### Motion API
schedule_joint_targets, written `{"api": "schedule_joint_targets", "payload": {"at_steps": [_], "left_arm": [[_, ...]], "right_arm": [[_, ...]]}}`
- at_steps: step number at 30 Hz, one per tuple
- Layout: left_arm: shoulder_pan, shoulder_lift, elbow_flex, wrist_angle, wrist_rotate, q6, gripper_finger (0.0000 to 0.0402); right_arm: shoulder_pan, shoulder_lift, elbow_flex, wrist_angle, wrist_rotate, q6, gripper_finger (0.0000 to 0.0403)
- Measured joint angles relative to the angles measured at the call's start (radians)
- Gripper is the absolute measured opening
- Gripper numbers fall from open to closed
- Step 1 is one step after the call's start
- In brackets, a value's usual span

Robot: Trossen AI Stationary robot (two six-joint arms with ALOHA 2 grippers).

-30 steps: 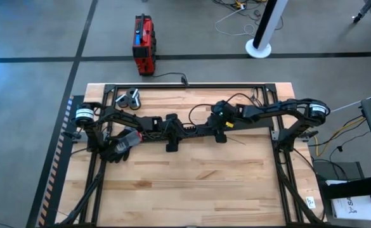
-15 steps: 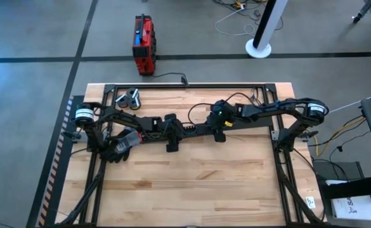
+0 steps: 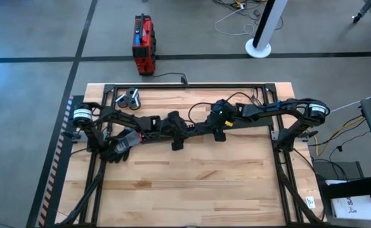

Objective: Ziptie cables
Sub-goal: Close the black cable duct

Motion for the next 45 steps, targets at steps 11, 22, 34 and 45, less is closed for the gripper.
{"api": "schedule_joint_targets", "payload": {"at_steps": [11,22,34,45], "left_arm": [[0.013,0.052,0.001,0.241,0.036,-0.052,0.0326],[0.09,0.067,0.001,0.273,0.16,-0.097,0.033],[0.1,0.197,0.026,0.342,0.186,-0.079,0.0331],[0.103,0.295,0.089,0.31,0.19,-0.041,0.0279]], "right_arm": [[0.0,-0.001,0.001,0.005,-0.006,-0.003,0.0219],[0.0,-0.001,0.001,0.009,-0.014,-0.006,0.0219],[0.001,-0.001,0.001,0.016,-0.015,-0.006,0.0218],[0.0,-0.001,0.0,0.001,-0.03,-0.023,0.0218]]}}
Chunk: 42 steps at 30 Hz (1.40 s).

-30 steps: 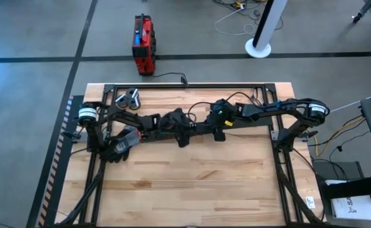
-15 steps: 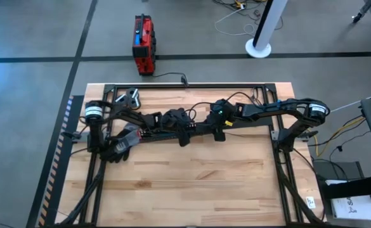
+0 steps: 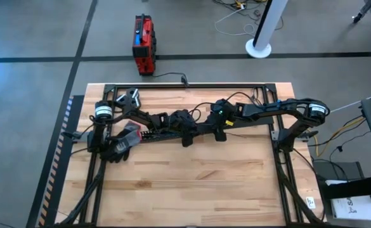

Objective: Ziptie cables
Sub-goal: Close the black cable duct

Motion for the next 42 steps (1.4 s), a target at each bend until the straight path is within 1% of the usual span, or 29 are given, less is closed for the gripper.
{"api": "schedule_joint_targets", "payload": {"at_steps": [4,6,7,10,12,15,18,21,28,31,36,38,40,42], "left_arm": [[-0.001,0.005,0.0,-0.031,-0.002,0.025,0.0211],[-0.001,0.006,0.0,-0.044,-0.002,0.046,0.0192],[-0.001,0.006,-0.001,-0.05,-0.002,0.053,0.0191],[-0.003,0.007,-0.002,-0.051,-0.003,0.061,0.0192],[-0.003,0.007,-0.002,-0.051,-0.008,0.059,0.0214],[-0.003,0.009,-0.002,-0.065,-0.009,0.056,0.0256],[-0.003,0.013,-0.004,-0.071,-0.01,0.056,0.0274],[-0.003,0.018,-0.004,-0.078,-0.01,0.059,0.0265],[-0.01,0.034,-0.004,-0.077,-0.02,0.065,0.0214],[-0.017,0.035,-0.004,-0.077,-0.03,0.076,0.0215],[-0.022,0.035,-0.004,-0.078,-0.032,0.084,0.0237],[-0.022,0.035,-0.004,-0.078,-0.03,0.086,0.0236],[-0.026,0.035,-0.004,-0.078,-0.021,0.099,0.0231],[-0.028,0.035,-0.004,-0.078,-0.013,0.101,0.0224]], "right_arm": [[-0.002,-0.007,0.001,0.002,-0.006,-0.021,0.0218],[-0.002,-0.011,0.005,0.004,-0.011,-0.023,0.0218],[-0.002,-0.01,0.008,-0.001,-0.013,-0.021,0.0218],[-0.002,-0.01,0.025,-0.004,-0.07,-0.012,0.0218],[-0.001,-0.01,0.03,-0.01,-0.067,-0.014,0.0218],[-0.002,-0.008,0.029,-0.043,-0.019,-0.019,0.0218],[-0.003,0.0,0.029,-0.058,-0.012,-0.022,0.0218],[-0.008,0.02,0.029,-0.058,-0.008,-0.029,0.0218],[-0.016,0.021,0.032,-0.054,0.017,-0.055,0.0218],[-0.018,0.021,0.042,-0.064,0.023,-0.082,0.0218],[-0.018,0.023,0.062,-0.075,0.06,-0.097,0.0218],[-0.018,0.02,0.071,-0.067,0.068,-0.088,0.0218],[-0.022,0.022,0.08,-0.069,0.102,-0.09,0.0218],[-0.024,0.032,0.079,-0.083,0.102,-0.096,0.0218]]}}
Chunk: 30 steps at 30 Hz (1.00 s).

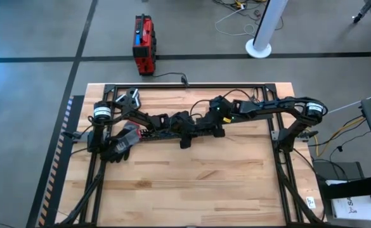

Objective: Ziptie cables
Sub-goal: Close the black cable duct

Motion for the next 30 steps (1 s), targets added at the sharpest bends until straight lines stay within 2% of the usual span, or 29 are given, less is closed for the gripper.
{"api": "schedule_joint_targets", "payload": {"at_steps": [4,9,13,17,24,30], "left_arm": [[0.001,0.0,0.0,-0.001,0.0,-0.006,0.0222],[0.002,0.0,0.0,-0.004,-0.005,-0.014,0.0237],[0.002,0.0,0.0,-0.004,-0.007,-0.017,0.0231],[0.002,0.0,0.0,-0.005,-0.011,-0.02,0.0221],[0.002,0.0,0.0,-0.005,-0.012,-0.02,0.0234],[0.002,0.0,-0.008,0.001,-0.013,-0.032,0.0223]], "right_arm": [[0.005,0.0,-0.001,-0.015,-0.016,0.013,0.0218],[0.021,-0.039,-0.002,-0.05,-0.028,0.038,0.0218],[0.038,-0.045,-0.02,-0.053,-0.079,0.072,0.0218],[0.051,-0.038,-0.035,-0.03,-0.06,0.086,0.0218],[0.051,-0.035,-0.039,-0.004,-0.053,0.09,0.0218],[0.078,-0.04,-0.04,-0.003,-0.044,0.126,0.0218]]}}
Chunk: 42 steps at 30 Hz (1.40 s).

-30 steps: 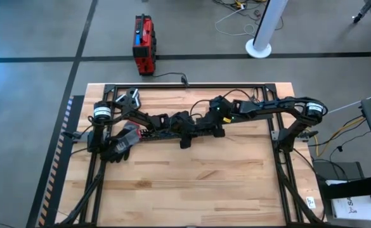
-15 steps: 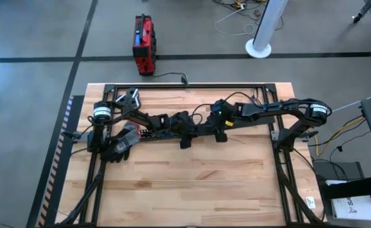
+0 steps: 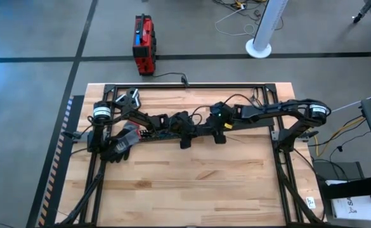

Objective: Ziptie cables
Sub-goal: Close the black cable duct

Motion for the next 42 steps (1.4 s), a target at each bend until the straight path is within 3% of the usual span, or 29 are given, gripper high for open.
{"api": "schedule_joint_targets", "payload": {"at_steps": [4,9,18,29,42], "left_arm": [[0.0,0.0,-0.002,0.002,0.0,-0.001,0.0226],[0.001,0.0,-0.003,0.005,-0.001,-0.002,0.0236],[-0.023,-0.001,-0.004,0.008,-0.011,0.025,0.0222],[-0.033,-0.001,-0.004,0.008,-0.009,0.047,0.022],[-0.035,-0.001,-0.005,0.009,0.004,0.055,0.0219]], "right_arm": [[0.027,0.0,-0.002,-0.002,-0.006,0.003,0.0218],[0.02,0.013,-0.002,0.005,0.079,-0.004,0.0218],[0.013,0.013,-0.002,0.012,0.083,-0.049,0.0218],[-0.015,0.017,-0.002,0.021,0.067,-0.027,0.0218],[-0.054,0.076,0.002,0.063,-0.022,0.015,0.0218]]}}
